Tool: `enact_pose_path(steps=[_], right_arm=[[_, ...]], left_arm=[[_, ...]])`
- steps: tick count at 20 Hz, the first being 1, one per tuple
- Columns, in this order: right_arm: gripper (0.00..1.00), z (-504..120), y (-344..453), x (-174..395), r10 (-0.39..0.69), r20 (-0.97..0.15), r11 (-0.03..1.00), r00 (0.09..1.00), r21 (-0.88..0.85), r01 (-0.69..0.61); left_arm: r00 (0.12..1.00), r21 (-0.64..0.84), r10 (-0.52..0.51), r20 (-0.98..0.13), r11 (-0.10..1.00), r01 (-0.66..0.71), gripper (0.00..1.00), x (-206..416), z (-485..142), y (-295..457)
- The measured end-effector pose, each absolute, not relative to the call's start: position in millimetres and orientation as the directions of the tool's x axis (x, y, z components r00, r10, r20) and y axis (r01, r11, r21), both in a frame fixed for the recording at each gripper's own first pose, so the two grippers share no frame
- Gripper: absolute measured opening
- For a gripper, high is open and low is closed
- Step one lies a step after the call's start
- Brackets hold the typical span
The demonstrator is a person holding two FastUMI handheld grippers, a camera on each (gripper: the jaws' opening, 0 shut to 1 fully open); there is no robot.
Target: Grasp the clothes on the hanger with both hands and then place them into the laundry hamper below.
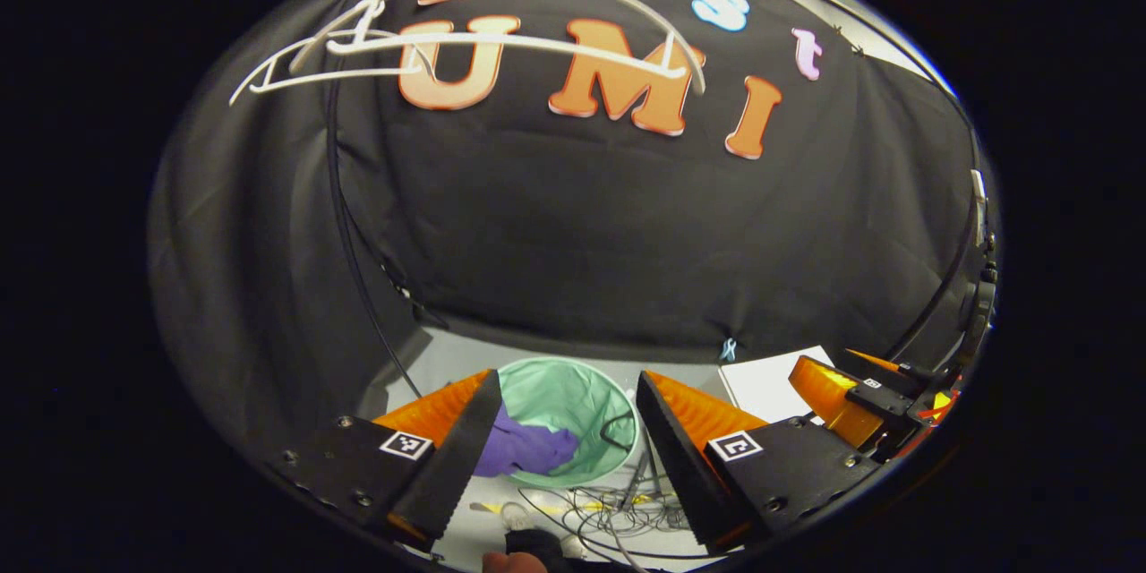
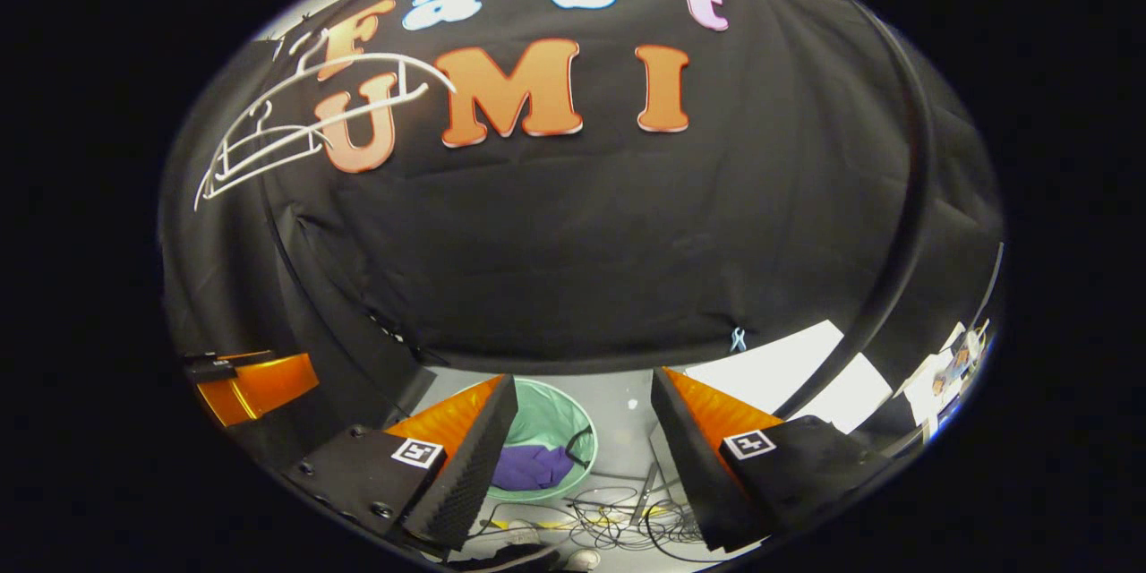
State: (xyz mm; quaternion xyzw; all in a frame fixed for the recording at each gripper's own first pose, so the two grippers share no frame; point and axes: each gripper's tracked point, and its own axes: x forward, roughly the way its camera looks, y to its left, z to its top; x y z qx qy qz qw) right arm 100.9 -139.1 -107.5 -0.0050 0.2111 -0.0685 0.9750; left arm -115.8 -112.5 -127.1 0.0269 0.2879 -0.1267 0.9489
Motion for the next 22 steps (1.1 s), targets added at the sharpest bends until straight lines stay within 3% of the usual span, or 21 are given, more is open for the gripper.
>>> enact_pose_path(steps=[8, 15, 19, 22], right_arm=[[0.98, -21, -133, 60, -0.082, -0.250, 0.997, 0.965, -0.019, 0.080], [0.98, 19, -136, 36, -0.061, -0.169, 0.998, 0.984, -0.014, 0.060], [0.89, 39, -134, 28, -0.057, -0.128, 0.998, 0.990, -0.017, 0.056], [0.89, 47, -131, 25, -0.054, -0.110, 0.999, 0.992, -0.012, 0.053]], left_arm=[[0.911, -0.017, -0.242, -0.334, 0.968, 0.251, 0.96, -143, -14, -116], [0.942, 0.002, -0.220, -0.253, 0.974, 0.228, 0.96, -164, 21, -113], [0.957, 0.006, -0.213, -0.199, 0.976, 0.218, 0.94, -177, 41, -108], [0.967, 0.001, -0.205, -0.153, 0.978, 0.207, 0.94, -189, 55, -91]])
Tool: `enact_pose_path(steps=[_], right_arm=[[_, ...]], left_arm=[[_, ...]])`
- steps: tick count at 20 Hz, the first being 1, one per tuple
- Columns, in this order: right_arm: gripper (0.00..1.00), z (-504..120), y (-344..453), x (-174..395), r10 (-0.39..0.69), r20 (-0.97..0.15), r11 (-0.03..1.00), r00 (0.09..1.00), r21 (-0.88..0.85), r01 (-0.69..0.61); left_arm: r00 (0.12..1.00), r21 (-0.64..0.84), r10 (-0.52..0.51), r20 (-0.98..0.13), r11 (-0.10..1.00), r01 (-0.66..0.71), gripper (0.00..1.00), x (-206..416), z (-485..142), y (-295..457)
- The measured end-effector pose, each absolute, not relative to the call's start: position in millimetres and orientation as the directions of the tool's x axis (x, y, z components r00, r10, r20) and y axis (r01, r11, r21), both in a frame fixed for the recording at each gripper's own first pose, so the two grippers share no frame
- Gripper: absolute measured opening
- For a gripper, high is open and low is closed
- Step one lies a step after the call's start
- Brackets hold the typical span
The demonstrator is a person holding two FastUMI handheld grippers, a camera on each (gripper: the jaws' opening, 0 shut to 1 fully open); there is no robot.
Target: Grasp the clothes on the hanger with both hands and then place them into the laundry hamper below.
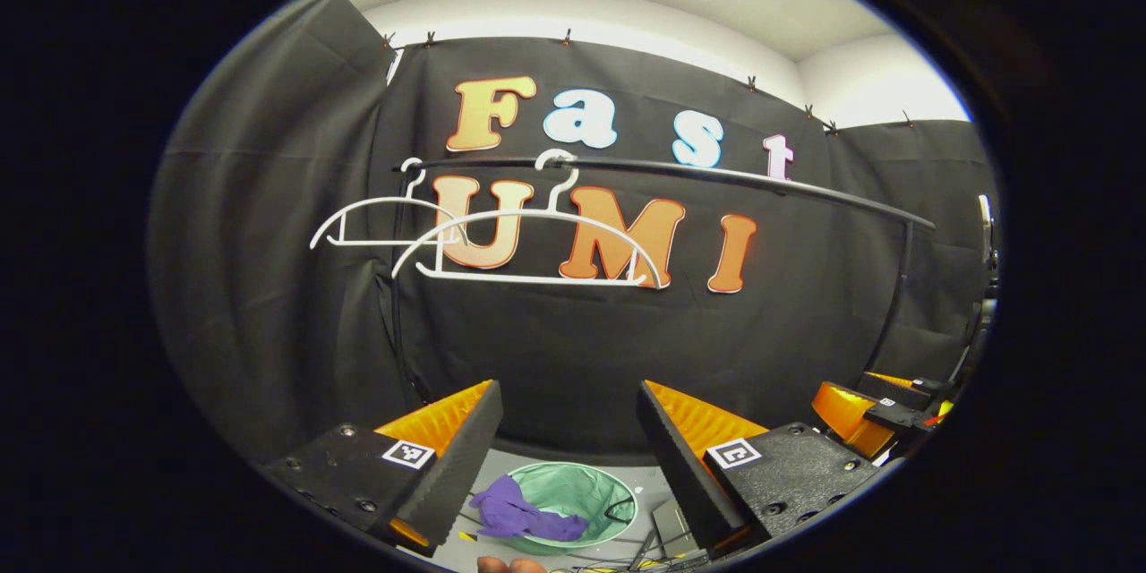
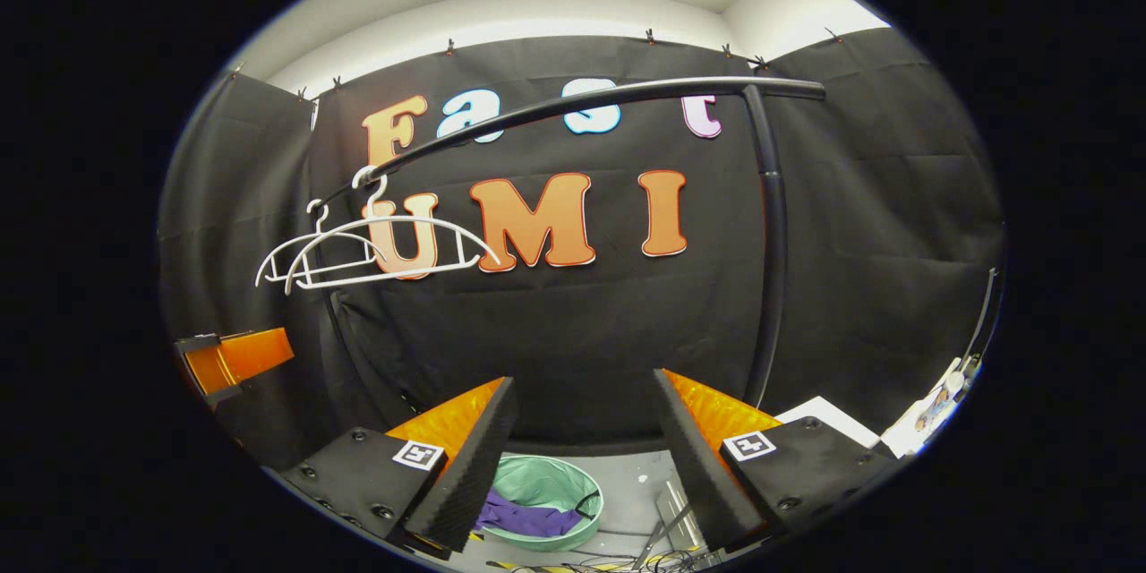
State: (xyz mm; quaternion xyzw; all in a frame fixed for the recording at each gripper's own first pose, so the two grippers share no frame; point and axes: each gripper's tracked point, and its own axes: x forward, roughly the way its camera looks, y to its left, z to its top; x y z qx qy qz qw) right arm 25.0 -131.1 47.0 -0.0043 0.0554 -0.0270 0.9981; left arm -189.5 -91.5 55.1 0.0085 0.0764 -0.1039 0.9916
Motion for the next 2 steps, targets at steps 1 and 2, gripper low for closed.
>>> enact_pose_path(steps=[1, 2], right_arm=[[0.89, 49.3, -130.0, 24.1, -0.053, -0.106, 0.999, 0.993, -0.014, 0.052], [0.89, 51.5, -127.9, 24.9, -0.053, -0.099, 0.999, 0.994, -0.018, 0.051]], left_arm=[[0.969, 0.001, -0.201, -0.143, 0.979, 0.203, 0.94, -190.2, 60.6, -88.7], [0.971, -0.001, -0.198, -0.132, 0.980, 0.199, 0.94, -188.6, 63.4, -85.2]])
